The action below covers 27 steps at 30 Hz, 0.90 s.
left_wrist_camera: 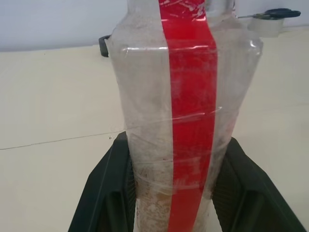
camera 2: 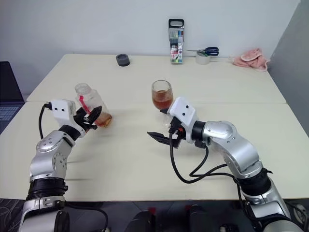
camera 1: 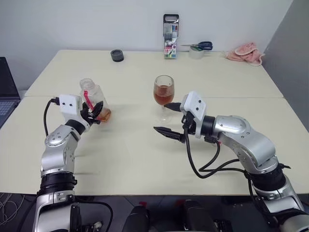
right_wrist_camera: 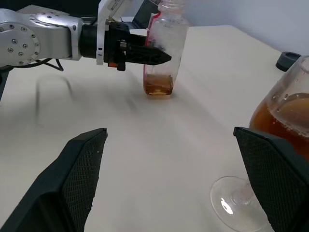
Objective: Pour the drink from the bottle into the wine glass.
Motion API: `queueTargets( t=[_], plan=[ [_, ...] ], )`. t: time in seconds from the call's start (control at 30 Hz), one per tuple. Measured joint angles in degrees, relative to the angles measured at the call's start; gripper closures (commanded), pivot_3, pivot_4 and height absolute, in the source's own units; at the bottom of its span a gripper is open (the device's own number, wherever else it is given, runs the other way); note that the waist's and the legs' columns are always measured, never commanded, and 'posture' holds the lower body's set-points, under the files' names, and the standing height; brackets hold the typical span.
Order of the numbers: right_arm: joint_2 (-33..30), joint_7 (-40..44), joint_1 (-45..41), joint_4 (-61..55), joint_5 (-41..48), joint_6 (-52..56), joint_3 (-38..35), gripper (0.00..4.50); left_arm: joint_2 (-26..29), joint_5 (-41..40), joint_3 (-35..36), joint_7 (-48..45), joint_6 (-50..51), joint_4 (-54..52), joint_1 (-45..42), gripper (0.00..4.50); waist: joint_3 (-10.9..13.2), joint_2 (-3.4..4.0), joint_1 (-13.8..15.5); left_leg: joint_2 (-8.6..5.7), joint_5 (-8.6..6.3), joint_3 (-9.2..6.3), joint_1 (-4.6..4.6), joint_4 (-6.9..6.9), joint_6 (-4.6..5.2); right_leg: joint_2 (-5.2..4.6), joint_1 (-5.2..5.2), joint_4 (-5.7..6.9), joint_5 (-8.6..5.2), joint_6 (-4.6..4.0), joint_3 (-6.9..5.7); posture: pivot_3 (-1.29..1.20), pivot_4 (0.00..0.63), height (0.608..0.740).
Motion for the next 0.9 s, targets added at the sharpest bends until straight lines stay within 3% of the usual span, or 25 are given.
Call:
queueTargets(
  t=[0.07, 0.37, 0.6, 0.7, 0.9],
  plan=[
    [0.3, 0.0, -0.1, 0.0, 0.0, 0.4, 0.2, 0.00, 0.0, 0.0, 0.0, -0.9, -1.1, 0.2, 0.5, 2.83, 0.0, 0.00, 0.0, 0.00, -0.01, 0.01, 0.01, -0.01, 0.01, 0.00, 0.00, 0.00, 0.00, 0.00, 0.01, 0.00, 0.150, 0.740],
    [0.9, 0.1, -0.2, 0.0, 0.0, 1.8, 0.4, 0.00, -0.3, 0.3, -0.6, -3.0, -4.3, 2.5, 2.6, 0.03, 0.0, -0.01, 0.0, 0.00, -0.06, 0.01, 0.03, -0.03, 0.12, 0.00, 0.00, 0.00, 0.00, 0.00, 0.00, 0.00, 0.150, 0.740],
    [0.2, 0.5, 1.1, 0.0, -1.4, -0.1, 0.6, 0.00, -0.5, 2.6, -1.8, -1.8, -6.3, 1.4, 4.4, 0.03, 0.0, -0.03, 0.0, 0.01, -0.07, 0.00, 0.05, -0.08, 0.12, 0.00, 0.01, -0.04, 0.00, 0.00, 0.01, 0.00, 0.150, 0.740],
    [-0.4, -0.9, 8.7, 0.9, -5.0, -6.0, 0.5, 0.00, -0.7, 4.0, -1.8, 0.7, -5.6, -2.2, 8.3, 0.03, -0.1, -0.09, 0.0, 0.04, -0.07, 0.01, 0.03, -0.16, 0.12, -0.01, 0.01, -0.14, 0.00, 0.00, 0.01, 0.00, 0.150, 0.740],
    [6.6, -9.4, 23.6, 7.6, -10.3, -22.9, -3.4, 0.00, -2.3, 6.6, -1.7, 8.0, 0.0, -15.1, 17.9, 0.03, -0.1, -0.10, 0.2, 0.08, -0.07, 0.05, 0.11, -0.18, 0.12, -0.01, 0.04, -0.22, 0.00, 0.00, 0.13, 0.00, 0.150, 0.740]
  ],
)
